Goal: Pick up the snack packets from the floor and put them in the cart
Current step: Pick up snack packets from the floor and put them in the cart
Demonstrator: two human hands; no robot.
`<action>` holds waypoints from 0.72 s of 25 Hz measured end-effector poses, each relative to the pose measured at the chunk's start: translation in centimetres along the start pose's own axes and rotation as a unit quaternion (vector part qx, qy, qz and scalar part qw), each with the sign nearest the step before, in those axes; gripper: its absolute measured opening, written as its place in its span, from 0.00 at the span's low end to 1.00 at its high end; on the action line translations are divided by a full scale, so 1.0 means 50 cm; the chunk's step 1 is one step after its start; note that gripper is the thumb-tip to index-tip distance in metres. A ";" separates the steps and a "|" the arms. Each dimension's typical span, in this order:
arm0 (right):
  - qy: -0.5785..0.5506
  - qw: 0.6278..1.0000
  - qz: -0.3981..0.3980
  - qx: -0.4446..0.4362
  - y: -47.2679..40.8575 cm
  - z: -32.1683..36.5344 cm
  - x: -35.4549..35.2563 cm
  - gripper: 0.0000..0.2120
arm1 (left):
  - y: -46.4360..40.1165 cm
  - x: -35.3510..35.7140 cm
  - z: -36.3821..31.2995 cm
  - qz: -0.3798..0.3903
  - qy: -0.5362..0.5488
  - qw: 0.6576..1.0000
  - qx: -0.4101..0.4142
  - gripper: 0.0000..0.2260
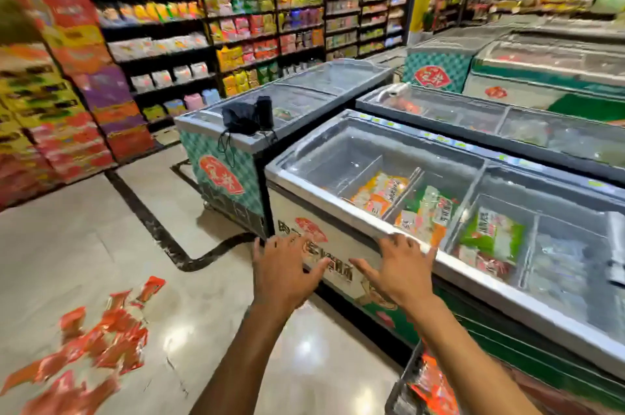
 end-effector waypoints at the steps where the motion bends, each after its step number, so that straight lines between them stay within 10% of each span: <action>1: 0.001 1.000 0.000 -0.030 -0.004 0.080 -0.002 0.39 | 0.014 -0.022 0.077 -0.005 0.000 1.000 -0.025 0.34; 10: -0.028 0.976 0.029 -0.216 0.001 0.745 0.082 0.41 | 0.223 -0.160 0.776 -0.062 -0.017 0.968 -0.242 0.38; 18: 0.008 0.941 0.050 -0.335 -0.043 1.168 0.163 0.42 | 0.235 -0.210 1.131 -0.084 0.011 0.938 -0.335 0.35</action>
Point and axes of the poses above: each hand's wrist, its own y-axis away from the middle knuckle, its own x-axis out of the palm, z = x × y, the point moved 5 cm from there along -y, towards the middle knuckle, and after that the axes turned 4 degrees about y, right-handed, at the moved point
